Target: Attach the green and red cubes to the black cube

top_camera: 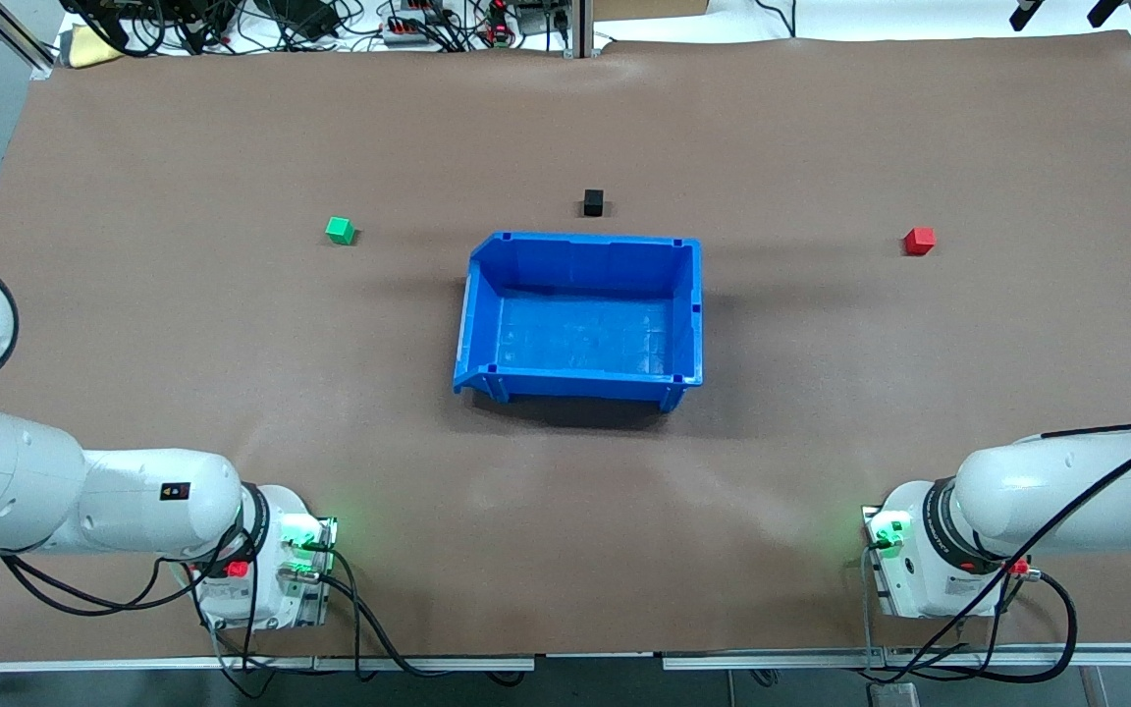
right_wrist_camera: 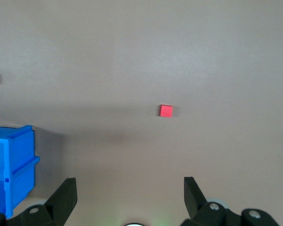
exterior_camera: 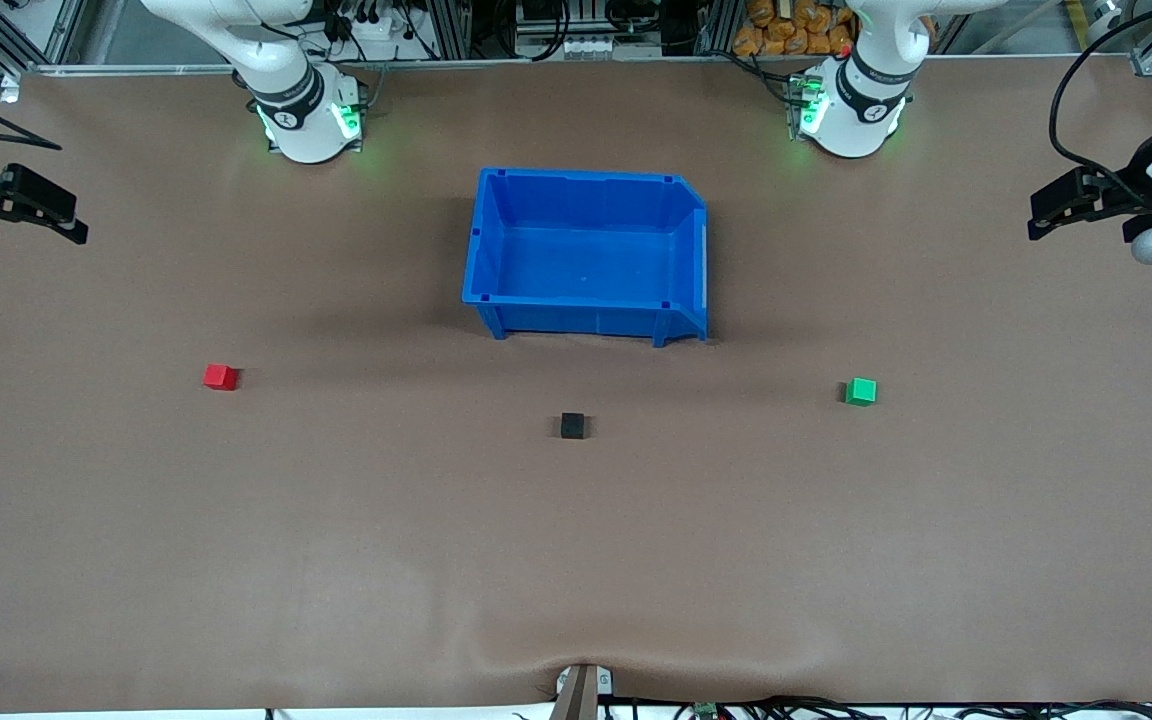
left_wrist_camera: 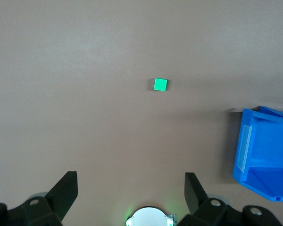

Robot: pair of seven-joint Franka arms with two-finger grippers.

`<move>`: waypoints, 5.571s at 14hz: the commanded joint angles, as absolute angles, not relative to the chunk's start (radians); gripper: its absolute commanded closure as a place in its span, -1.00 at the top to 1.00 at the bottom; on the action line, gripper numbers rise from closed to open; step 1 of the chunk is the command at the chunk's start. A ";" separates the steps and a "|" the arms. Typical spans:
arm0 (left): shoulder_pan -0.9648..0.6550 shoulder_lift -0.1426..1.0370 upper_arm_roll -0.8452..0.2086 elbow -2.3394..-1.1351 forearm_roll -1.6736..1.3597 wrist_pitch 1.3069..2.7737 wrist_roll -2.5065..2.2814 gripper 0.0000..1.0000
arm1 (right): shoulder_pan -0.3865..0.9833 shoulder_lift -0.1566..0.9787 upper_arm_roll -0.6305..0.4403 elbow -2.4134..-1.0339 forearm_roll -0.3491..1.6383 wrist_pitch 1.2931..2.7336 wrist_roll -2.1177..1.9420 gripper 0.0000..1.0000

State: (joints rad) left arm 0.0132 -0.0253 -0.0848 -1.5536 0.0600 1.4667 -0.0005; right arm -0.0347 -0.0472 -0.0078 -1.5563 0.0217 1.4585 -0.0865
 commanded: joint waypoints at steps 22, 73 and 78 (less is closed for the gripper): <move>0.066 0.008 -0.156 -1.971 -0.015 1.876 -0.087 1.00 | -0.081 0.425 -0.064 -1.486 0.014 1.624 -0.084 1.00; -0.391 0.616 -0.153 -1.677 0.133 2.421 -1.839 -1.00 | 0.485 0.841 -0.071 -1.522 0.885 2.433 1.328 -1.00; -0.471 0.779 -0.144 -1.459 0.129 2.326 -2.072 -1.00 | 0.555 0.841 -0.071 -1.529 0.885 2.444 1.425 -1.00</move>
